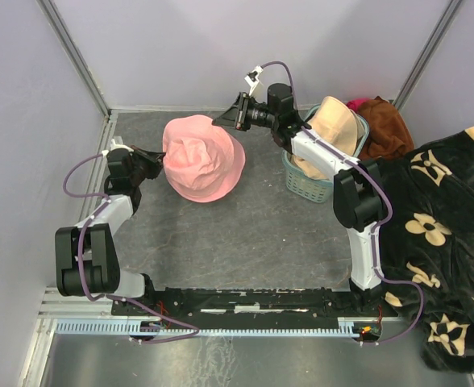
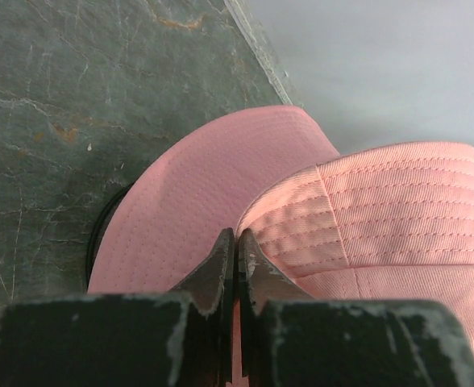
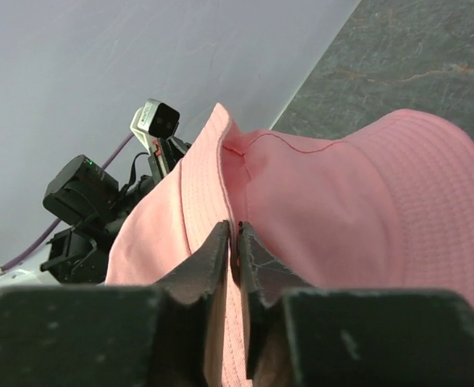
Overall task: Stack the hats
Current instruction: Place the hat in the bin.
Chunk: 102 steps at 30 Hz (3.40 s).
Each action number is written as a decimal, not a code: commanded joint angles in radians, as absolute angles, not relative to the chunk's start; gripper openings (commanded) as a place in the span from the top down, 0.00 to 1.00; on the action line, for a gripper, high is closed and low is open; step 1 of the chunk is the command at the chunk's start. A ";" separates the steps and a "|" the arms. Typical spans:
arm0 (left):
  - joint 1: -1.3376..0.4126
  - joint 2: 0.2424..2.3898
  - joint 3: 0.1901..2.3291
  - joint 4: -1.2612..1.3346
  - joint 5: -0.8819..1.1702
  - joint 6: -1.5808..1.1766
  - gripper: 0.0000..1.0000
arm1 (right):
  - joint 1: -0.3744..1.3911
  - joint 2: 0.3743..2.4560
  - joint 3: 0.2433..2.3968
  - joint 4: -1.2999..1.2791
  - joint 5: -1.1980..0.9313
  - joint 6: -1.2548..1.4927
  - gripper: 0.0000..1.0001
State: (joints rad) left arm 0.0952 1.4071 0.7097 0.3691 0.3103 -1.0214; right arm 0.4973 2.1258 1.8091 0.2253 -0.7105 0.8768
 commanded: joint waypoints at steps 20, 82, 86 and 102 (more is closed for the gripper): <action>0.095 1.454 0.752 0.436 0.324 -1.002 0.97 | 0.493 2.211 1.894 0.029 -0.379 0.810 0.99; 0.095 1.299 0.603 0.416 0.295 -0.998 0.97 | 0.565 1.690 1.263 0.292 -0.095 0.899 0.44; 0.094 1.299 0.600 0.419 0.298 -0.999 0.97 | 0.572 1.651 1.199 0.302 -0.049 0.918 0.43; 0.095 1.304 0.600 0.423 0.303 -1.000 0.97 | 0.573 1.695 1.067 0.564 -0.042 1.016 0.42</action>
